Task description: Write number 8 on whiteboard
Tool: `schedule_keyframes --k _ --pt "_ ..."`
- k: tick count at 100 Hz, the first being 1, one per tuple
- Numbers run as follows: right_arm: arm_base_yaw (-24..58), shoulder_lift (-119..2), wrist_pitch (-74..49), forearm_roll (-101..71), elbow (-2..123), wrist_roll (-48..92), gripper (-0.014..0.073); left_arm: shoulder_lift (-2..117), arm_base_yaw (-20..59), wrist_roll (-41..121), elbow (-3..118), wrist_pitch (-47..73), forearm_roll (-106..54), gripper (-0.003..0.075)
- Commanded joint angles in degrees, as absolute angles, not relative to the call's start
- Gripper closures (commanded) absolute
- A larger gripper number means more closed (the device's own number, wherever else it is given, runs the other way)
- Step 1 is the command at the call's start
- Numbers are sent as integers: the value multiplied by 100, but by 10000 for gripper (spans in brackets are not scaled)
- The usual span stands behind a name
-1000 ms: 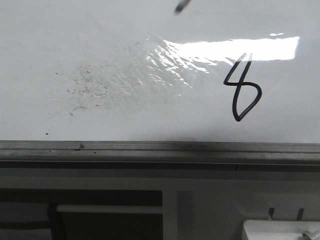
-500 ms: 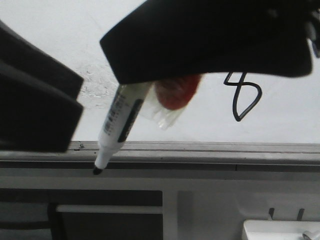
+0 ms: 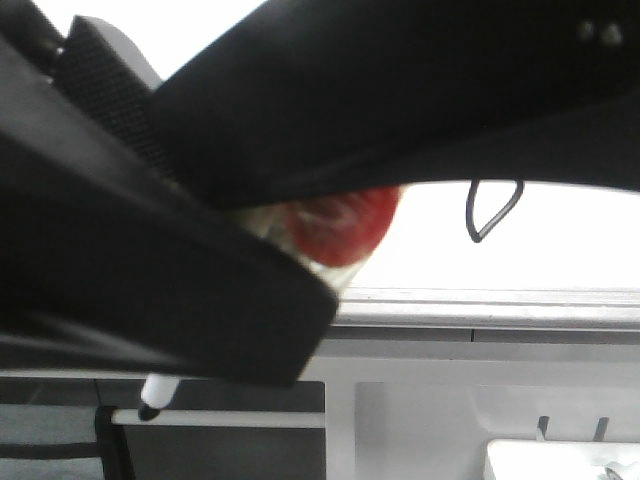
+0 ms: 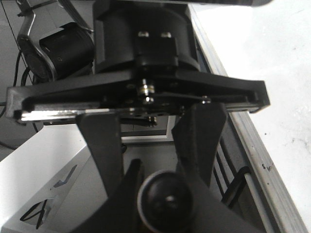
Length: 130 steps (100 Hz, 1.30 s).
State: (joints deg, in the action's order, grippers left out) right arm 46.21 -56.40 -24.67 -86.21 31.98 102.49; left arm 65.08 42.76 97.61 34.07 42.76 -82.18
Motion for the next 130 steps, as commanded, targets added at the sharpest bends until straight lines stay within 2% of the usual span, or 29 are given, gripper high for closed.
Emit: schedule_keyframes --k 1,10,25,39,48,63,70,75,100,107,116,121,130 --pt "4602 -5567 -2596 -8733 3365 10284 664 6481 4287 9798 3600 4489 -8762 470" --pt "4602 -5567 -2571 -8732 3365 10284 664 6533 4287 9798 3600 4575 -8773 540" --pt "4602 -5567 -2533 -8732 3365 10284 664 6603 4287 9798 3600 4590 -8762 738" --pt "4602 -5577 -2355 -8732 3365 10148 629 6677 4287 9798 3566 4673 -8762 741" --pt "4602 -5577 -2260 -8794 3365 10148 496 6713 4287 9798 3508 4739 -8762 741" --pt "4602 -5565 -1892 -8965 3365 10148 122 6713 4287 9809 3392 4739 -8773 741" --pt "4602 -5467 -1614 -8976 3365 10148 19 6713 4287 9809 3338 4739 -8796 741" --pt "4602 -5351 -1403 -8976 3365 10148 -3 6713 4287 9809 3301 4739 -8856 741" --pt "4602 -4304 -202 -9044 3365 10148 -1 6701 4287 9809 3012 4726 -8997 741" --pt "4602 -4017 0 -9146 3365 10148 31 6701 4287 9809 3003 4718 -9012 741" --pt "4602 -3718 62 -9252 3351 10148 160 6701 4287 9809 3003 4668 -9133 741" --pt "4602 -3589 90 -9330 3328 10148 263 6701 4287 9809 3003 4592 -9213 741" --pt "4602 -3387 114 -9412 3288 10148 499 6701 4287 9809 3003 4446 -9291 741"
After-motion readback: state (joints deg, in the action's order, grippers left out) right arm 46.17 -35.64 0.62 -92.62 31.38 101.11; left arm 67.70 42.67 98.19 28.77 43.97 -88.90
